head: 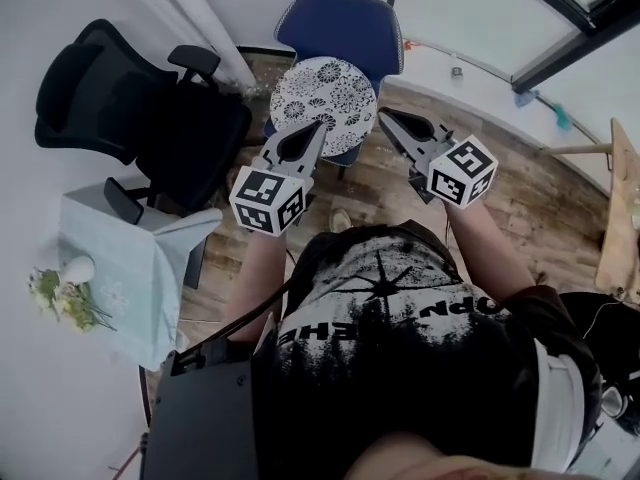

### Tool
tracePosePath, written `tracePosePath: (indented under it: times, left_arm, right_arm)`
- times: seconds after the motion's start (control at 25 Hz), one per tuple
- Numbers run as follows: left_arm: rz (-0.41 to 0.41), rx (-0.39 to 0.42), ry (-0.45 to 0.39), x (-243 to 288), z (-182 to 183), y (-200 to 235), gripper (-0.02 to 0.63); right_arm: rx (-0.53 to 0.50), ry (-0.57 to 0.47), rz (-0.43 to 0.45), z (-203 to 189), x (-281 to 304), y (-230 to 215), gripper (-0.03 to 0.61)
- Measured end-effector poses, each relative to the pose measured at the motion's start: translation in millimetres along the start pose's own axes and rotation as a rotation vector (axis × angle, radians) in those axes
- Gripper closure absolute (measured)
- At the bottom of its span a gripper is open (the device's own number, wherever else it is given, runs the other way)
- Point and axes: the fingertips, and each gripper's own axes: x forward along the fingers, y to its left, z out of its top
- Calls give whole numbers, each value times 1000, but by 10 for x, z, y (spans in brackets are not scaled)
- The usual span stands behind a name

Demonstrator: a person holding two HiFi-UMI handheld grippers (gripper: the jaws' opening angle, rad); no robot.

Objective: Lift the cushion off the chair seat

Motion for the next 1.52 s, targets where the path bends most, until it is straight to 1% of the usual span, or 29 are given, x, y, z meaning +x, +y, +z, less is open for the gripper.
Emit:
tracePosePath:
  times: [0.32,0.52,0.68,0.84,0.96,1.04,1.16,1.28,1.36,1.4,1.52]
  left_arm:
    - [-22,-17,0,-55,-93,328,601]
    - [-28,-35,12,89,-165,451,601]
    - [-45,-70,18,330,-228,531,601]
    - [-16,-73,48,583,-315,691,601]
    - [-36,-70,62,826,-407,718,601]
    - [-40,-86,63,1004,-453,762,602]
    - [-32,-107,86,1250,-575,807,601]
    - [-27,-104,130,1450,-738,860,601]
    - [-19,-105,145,1594,-823,925,601]
    - [-14,-109,150,1657,-864,968,601]
    - [6,-126,179,1774,-1032,1118,601]
  right_arm:
    - [-1,37,-35,-126,272,37,560]
    - [14,46,-40,-184,369,-116,560]
    - [17,84,-48,-282,407,-395,560]
    - [8,115,-39,-381,485,-734,559]
    - [36,132,-42,-534,500,-970,558]
    - [46,150,-41,-631,561,-1155,558]
    - [65,202,-22,-785,648,-1377,558]
    - [87,257,13,-992,738,-1555,557]
    - [87,291,14,-1129,793,-1741,557]
    - [86,307,12,-1204,827,-1838,553]
    - [96,360,12,-1503,979,-2059,505]
